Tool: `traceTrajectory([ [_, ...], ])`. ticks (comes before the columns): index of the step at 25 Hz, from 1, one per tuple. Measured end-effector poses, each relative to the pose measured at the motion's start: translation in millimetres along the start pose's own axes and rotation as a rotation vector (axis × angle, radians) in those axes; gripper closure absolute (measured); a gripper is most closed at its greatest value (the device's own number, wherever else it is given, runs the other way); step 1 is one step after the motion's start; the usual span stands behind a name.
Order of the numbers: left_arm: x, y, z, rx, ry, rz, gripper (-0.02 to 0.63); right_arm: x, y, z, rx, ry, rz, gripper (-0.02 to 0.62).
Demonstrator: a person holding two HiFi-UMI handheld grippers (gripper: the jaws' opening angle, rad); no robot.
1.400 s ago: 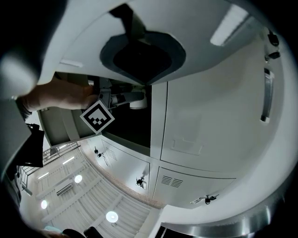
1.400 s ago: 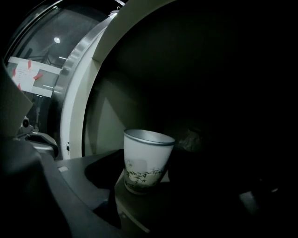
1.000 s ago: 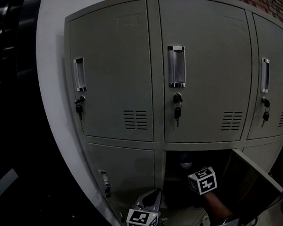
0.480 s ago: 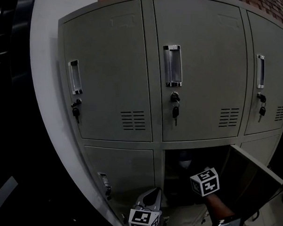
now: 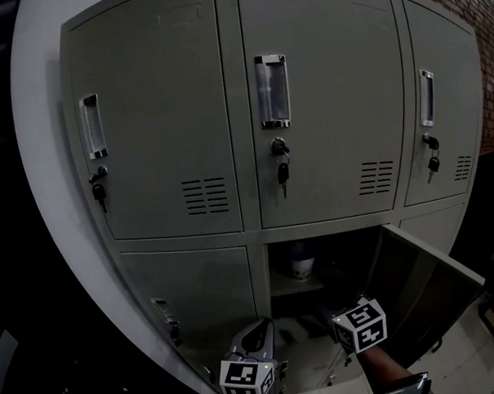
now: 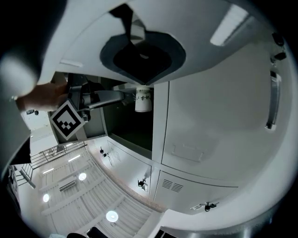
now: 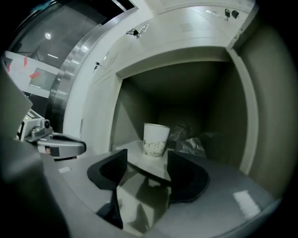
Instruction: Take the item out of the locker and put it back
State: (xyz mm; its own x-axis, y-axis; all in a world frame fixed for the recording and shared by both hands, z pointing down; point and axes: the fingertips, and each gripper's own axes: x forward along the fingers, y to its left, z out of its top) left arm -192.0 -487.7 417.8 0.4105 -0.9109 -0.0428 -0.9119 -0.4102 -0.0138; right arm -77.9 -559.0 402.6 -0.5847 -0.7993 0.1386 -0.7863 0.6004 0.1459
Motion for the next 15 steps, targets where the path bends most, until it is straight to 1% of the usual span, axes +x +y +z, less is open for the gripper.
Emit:
traceTrajectory([
  [2, -3, -5, -2, -0.006, 0.004, -0.006, 0.606, -12, 4, -2, 0.006, -0.003, -0.003, 0.333],
  [6, -19, -22, -5, -0.015, 0.021, -0.003, 0.606, -42, 19, -6, 0.026, -0.008, 0.021, 0.358],
  [11, -45, -52, 4, -0.007, 0.012, 0.029, 0.606, -92, 33, -11, 0.035, -0.027, 0.058, 0.393],
  [15, -71, -83, 4, -0.008, 0.014, 0.060, 0.606, -139, 46, -23, 0.054, -0.033, 0.100, 0.421],
])
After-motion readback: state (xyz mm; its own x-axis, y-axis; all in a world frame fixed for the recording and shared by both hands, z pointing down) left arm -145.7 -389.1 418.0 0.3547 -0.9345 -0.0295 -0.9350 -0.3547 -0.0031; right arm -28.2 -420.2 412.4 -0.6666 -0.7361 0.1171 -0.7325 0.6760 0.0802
